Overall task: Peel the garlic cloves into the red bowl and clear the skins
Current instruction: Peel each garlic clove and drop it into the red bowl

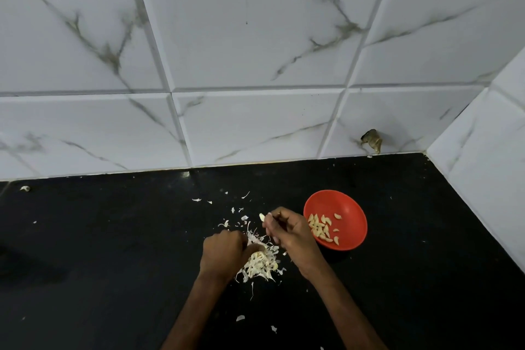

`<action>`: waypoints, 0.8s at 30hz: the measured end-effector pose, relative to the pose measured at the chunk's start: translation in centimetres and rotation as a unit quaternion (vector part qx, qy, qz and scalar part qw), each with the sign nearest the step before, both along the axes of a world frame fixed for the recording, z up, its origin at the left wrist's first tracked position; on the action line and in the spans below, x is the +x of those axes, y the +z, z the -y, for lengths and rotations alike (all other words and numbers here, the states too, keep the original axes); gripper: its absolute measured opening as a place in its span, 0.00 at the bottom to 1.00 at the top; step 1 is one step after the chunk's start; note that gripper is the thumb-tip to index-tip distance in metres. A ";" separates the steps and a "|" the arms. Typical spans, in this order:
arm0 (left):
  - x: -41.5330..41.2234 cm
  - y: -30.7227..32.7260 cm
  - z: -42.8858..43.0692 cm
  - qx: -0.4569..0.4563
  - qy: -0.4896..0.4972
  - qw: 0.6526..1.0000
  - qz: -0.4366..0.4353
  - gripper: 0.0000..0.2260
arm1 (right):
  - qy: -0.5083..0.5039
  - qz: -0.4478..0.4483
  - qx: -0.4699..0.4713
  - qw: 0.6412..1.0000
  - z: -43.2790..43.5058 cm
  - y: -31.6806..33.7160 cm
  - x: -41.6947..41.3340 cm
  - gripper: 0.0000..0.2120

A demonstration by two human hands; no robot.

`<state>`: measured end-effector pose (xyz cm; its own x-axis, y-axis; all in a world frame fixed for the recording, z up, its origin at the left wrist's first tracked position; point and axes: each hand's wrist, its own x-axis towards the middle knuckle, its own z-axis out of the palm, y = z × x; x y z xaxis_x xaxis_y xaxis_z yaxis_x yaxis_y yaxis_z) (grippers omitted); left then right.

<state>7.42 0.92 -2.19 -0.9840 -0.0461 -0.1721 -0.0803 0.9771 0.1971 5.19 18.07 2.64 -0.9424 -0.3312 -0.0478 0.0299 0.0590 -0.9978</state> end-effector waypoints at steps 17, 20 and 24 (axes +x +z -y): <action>1.0 3.9 -3.8 0.606 0.128 0.782 -0.070 0.20 | -0.078 -0.192 0.216 0.954 1.5 -1.2 -0.7 0.14; 0.7 4.4 -3.6 0.704 0.267 0.655 0.067 0.21 | -0.066 -0.339 0.299 0.889 1.6 -0.8 0.0 0.07; 0.9 4.1 -3.6 0.681 0.271 0.677 0.077 0.18 | -0.029 -0.429 0.360 0.828 1.3 -1.5 0.2 0.06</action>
<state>8.34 4.48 1.87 -0.8521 -0.0884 -0.5158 -0.4753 -0.2817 0.8335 5.36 16.76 1.12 -0.7454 -0.4611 0.4814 -0.6481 0.6703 -0.3614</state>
